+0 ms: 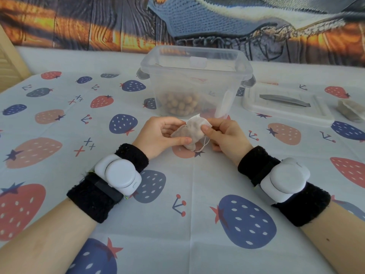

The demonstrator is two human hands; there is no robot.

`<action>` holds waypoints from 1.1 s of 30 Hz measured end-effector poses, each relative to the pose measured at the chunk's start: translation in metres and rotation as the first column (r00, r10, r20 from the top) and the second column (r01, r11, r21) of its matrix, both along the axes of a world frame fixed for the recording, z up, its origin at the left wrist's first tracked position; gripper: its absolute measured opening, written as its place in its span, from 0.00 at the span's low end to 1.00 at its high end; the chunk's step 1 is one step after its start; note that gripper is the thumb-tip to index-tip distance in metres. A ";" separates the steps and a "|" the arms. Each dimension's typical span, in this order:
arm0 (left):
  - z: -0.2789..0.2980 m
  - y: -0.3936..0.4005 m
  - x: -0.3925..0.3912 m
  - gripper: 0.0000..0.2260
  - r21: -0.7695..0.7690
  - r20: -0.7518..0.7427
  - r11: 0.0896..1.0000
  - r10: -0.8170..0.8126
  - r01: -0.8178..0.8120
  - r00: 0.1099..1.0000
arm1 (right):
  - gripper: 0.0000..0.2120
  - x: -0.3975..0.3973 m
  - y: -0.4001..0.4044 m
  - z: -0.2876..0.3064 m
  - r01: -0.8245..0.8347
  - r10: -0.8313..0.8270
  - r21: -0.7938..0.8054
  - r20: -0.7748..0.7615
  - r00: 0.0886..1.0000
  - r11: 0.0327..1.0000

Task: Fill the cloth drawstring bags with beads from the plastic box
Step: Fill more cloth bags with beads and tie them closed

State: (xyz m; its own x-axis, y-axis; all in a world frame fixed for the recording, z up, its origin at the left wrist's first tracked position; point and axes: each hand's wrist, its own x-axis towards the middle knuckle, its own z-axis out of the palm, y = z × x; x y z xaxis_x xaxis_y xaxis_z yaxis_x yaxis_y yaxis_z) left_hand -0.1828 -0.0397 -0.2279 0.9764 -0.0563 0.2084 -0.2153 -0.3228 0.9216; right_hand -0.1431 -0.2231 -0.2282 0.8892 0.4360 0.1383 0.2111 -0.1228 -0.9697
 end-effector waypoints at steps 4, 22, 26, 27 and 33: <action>-0.001 0.001 0.001 0.14 0.007 0.004 1.000 0.009 -0.009 1.000 | 0.08 -0.006 0.002 0.004 0.143 -0.130 -0.028 0.275 0.953 0.989; 0.001 0.012 -0.002 0.17 0.021 -0.081 0.996 -0.083 0.085 0.993 | 0.04 -0.009 0.002 0.009 0.141 -0.193 0.224 0.229 0.954 0.964; 0.002 0.016 -0.004 0.18 0.022 -0.067 0.993 -0.118 0.119 0.991 | 0.08 0.000 0.001 0.011 0.190 -0.130 0.407 -0.170 0.977 0.893; 0.002 0.015 -0.004 0.18 0.018 -0.065 0.993 -0.115 0.116 0.991 | 0.08 0.001 0.002 0.010 0.210 -0.133 0.399 -0.211 0.968 0.892; 0.002 0.014 -0.004 0.20 0.027 -0.035 0.996 -0.088 0.089 0.995 | 0.10 -0.008 0.006 0.006 0.223 -0.223 0.199 -0.022 0.975 0.954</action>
